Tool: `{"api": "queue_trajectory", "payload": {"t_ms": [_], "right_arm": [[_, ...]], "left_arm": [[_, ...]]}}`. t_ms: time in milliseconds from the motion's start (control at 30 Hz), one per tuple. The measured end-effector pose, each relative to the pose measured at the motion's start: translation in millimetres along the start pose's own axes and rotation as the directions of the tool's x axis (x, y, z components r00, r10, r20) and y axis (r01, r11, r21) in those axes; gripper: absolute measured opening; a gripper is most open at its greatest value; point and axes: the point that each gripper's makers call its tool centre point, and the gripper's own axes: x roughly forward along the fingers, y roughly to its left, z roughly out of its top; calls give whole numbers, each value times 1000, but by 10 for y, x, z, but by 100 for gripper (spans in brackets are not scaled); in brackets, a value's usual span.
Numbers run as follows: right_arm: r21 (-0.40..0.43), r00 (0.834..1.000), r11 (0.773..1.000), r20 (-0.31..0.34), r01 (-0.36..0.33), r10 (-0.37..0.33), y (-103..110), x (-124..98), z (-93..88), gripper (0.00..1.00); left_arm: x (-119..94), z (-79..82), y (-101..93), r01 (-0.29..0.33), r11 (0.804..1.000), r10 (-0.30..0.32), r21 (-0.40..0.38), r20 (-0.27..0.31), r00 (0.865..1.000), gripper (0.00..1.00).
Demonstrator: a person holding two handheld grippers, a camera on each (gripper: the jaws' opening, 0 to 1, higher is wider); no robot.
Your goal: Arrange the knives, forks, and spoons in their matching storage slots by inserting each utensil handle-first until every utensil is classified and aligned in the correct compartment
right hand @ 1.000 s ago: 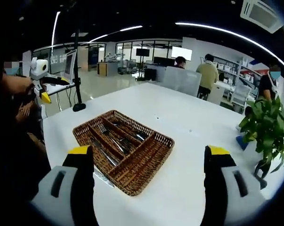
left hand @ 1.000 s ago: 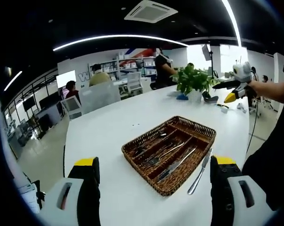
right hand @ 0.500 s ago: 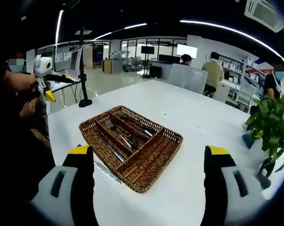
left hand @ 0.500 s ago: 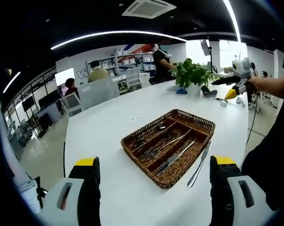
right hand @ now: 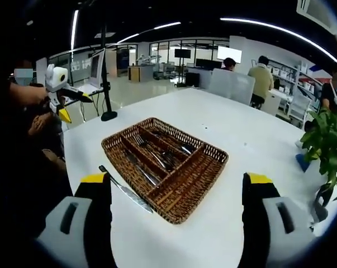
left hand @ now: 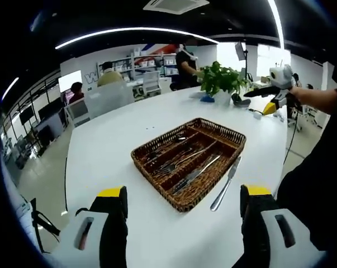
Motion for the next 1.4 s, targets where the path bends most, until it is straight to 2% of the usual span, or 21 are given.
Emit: {"api": "queue_trajectory", "payload": {"t_ms": [33, 133, 200, 333, 400, 533, 633, 767, 833, 900, 967, 1167, 1233, 1300, 1333, 1400], "right_arm": [[2, 1000, 1000, -1, -1, 1, -2, 3, -6, 100], [2, 1000, 1000, -4, 4, -4, -7, 3, -27, 100], [8, 1000, 1000, -6, -1, 1, 7, 3, -44, 100], [6, 1000, 1000, -13, -7, 7, 24, -1, -73, 100], [9, 1000, 1000, -14, -9, 9, 21, -8, -88, 100], [19, 1000, 1000, -19, -3, 4, -1, -33, -125, 100], [24, 1000, 1000, -19, 0, 0, -16, -55, -136, 100], [30, 1000, 1000, -18, 4, -4, -25, -80, -149, 100], [40, 1000, 999, -16, 4, -4, -17, -85, -155, 100], [40, 1000, 999, -17, 1, 0, 2, -85, -160, 100], [39, 1000, 999, -16, -2, 3, 25, -88, -158, 100], [37, 1000, 999, -21, -16, 17, 76, -89, -177, 100], [41, 999, 999, -25, -21, 22, 87, -84, -195, 100], [47, 999, 998, -27, -33, 35, 120, -63, -214, 100], [44, 999, 998, -24, -46, 47, 151, -50, -212, 100], [30, 998, 998, -28, -58, 59, 187, -32, -216, 100]], "left_arm": [[23, -29, -44, 15, 1000, -15, 3, -10, 1000, 77], [114, -93, -144, 40, 998, -39, 37, -24, 999, 77], [192, -125, -195, 63, 998, -63, 9, -22, 998, 77], [323, -268, -274, 84, 996, -81, 35, -83, 993, 77], [411, -334, -352, 122, 992, -117, 38, -102, 988, 76], [598, -439, -511, 197, 980, -192, 22, -151, 970, 61], [693, -556, -622, 258, 966, -248, 16, -211, 945, 47], [899, -663, -641, 263, 964, -246, 42, -239, 939, 45], [1012, -709, -586, 227, 971, -203, 80, -240, 949, 40], [1084, -818, -624, 254, 956, -204, 146, -290, 935, 38], [1157, -899, -630, 257, 952, -194, 164, -323, 926, 36], [1277, -951, -602, 285, 939, -205, 192, -351, 913, 31], [1296, -953, -619, 307, 924, -211, 228, -364, 907, 28], [1314, -1018, -604, 328, 899, -197, 290, -401, 895, 27], [1336, -956, -662, 341, 892, -223, 296, -370, 902, 26], [1338, -971, -659, 354, 882, -217, 310, -400, 890, 25]]}}
